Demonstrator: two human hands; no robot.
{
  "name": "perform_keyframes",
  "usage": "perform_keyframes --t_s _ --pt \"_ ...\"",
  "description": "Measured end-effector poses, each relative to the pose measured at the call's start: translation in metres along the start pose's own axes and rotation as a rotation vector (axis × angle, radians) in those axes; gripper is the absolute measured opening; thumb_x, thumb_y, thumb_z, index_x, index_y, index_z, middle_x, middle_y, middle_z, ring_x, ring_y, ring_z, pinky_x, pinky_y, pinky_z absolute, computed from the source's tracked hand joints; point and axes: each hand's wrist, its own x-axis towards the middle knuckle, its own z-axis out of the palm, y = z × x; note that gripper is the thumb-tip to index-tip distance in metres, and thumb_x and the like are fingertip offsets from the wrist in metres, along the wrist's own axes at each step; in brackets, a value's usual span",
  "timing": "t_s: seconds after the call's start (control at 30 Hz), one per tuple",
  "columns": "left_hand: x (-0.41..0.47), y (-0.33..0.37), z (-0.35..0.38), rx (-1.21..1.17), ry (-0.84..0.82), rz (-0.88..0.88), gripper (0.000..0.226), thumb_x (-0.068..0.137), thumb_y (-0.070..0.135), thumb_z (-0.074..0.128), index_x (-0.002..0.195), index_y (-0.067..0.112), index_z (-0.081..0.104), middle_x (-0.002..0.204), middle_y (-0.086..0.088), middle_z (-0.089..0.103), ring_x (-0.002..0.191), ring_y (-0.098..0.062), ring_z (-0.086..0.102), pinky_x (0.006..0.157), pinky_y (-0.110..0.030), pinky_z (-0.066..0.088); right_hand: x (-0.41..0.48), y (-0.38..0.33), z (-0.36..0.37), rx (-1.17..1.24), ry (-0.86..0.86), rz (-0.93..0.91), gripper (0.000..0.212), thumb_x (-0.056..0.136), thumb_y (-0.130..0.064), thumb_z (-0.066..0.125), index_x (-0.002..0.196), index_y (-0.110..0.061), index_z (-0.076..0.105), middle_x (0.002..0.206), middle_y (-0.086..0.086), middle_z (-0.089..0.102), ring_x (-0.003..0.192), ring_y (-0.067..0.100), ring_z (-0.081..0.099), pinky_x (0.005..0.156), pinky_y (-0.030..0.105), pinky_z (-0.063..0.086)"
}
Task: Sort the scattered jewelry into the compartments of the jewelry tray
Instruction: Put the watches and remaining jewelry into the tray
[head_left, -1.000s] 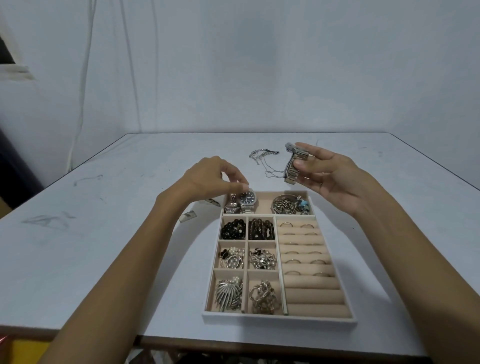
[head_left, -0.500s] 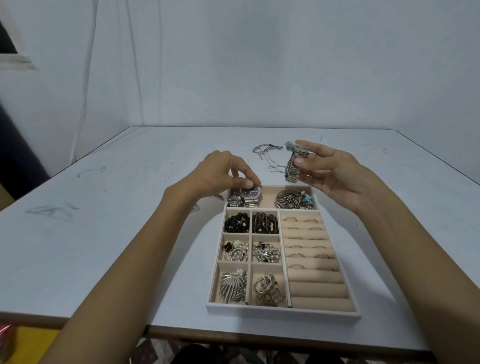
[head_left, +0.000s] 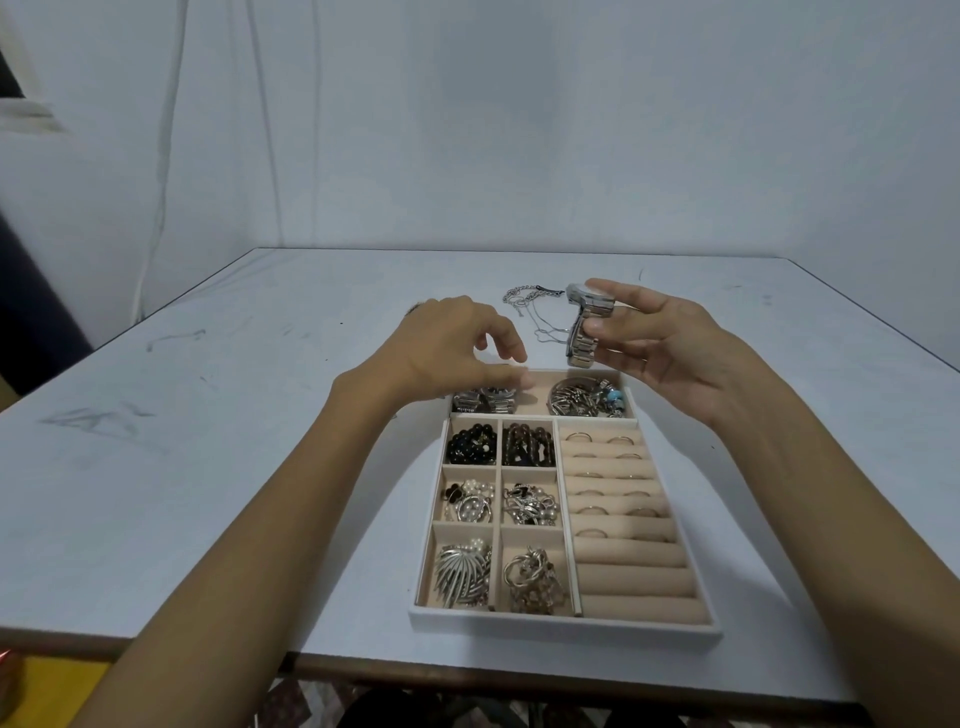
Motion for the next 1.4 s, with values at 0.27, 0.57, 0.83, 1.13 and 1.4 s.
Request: perform_keyframes --t_s 0.27,0.57,0.83,1.13,1.4 --pt "0.002 0.000 0.004 -0.063 -0.068 0.021 0.030 0.063 0.049 0.082 0.087 0.031 0.076 0.094 0.009 0.067 0.085 -0.008 0.058 0.081 -0.039 0.050 0.000 0.001 0.001 -0.035 -0.024 -0.006 0.052 0.071 0.008 0.067 0.119 -0.011 0.064 0.093 0.005 0.071 0.080 0.016 0.070 0.070 0.023 0.058" --pt "0.002 0.000 0.005 -0.053 -0.089 0.018 0.034 0.064 0.052 0.081 0.090 0.031 0.075 0.095 0.007 0.068 0.084 -0.006 0.058 0.082 -0.037 0.050 -0.002 0.000 0.003 -0.038 -0.025 -0.003 0.049 0.074 0.010 0.066 0.117 -0.012 0.064 0.078 -0.002 0.073 0.072 0.013 0.070 0.064 0.021 0.056" --pt "0.001 -0.005 0.001 -0.095 -0.080 -0.024 0.039 0.072 0.057 0.070 0.100 0.030 0.071 0.096 0.011 0.067 0.087 -0.006 0.061 0.084 -0.037 0.050 -0.002 0.001 0.004 -0.038 -0.026 0.001 0.047 0.074 0.010 0.066 0.116 -0.013 0.064 0.074 -0.003 0.072 0.070 0.012 0.070 0.061 0.020 0.055" --pt "-0.024 -0.064 0.006 -0.023 0.080 -0.335 0.039 0.099 0.040 0.041 0.131 0.021 0.053 0.135 0.000 0.050 0.123 -0.020 0.048 0.104 -0.042 0.037 -0.001 0.003 0.005 0.005 -0.029 0.030 0.051 0.072 0.015 0.064 0.117 -0.010 0.064 0.088 0.006 0.072 0.075 0.019 0.071 0.064 0.023 0.057" --pt "-0.033 -0.063 0.026 0.184 -0.147 -0.414 0.054 0.103 0.038 0.020 0.151 0.014 0.018 0.160 -0.002 0.012 0.148 -0.016 0.006 0.118 -0.039 0.005 -0.002 0.016 0.019 -0.343 -0.029 -0.040 0.054 0.064 0.017 0.075 0.110 -0.008 0.065 0.094 0.014 0.071 0.080 0.020 0.070 0.070 0.023 0.058"
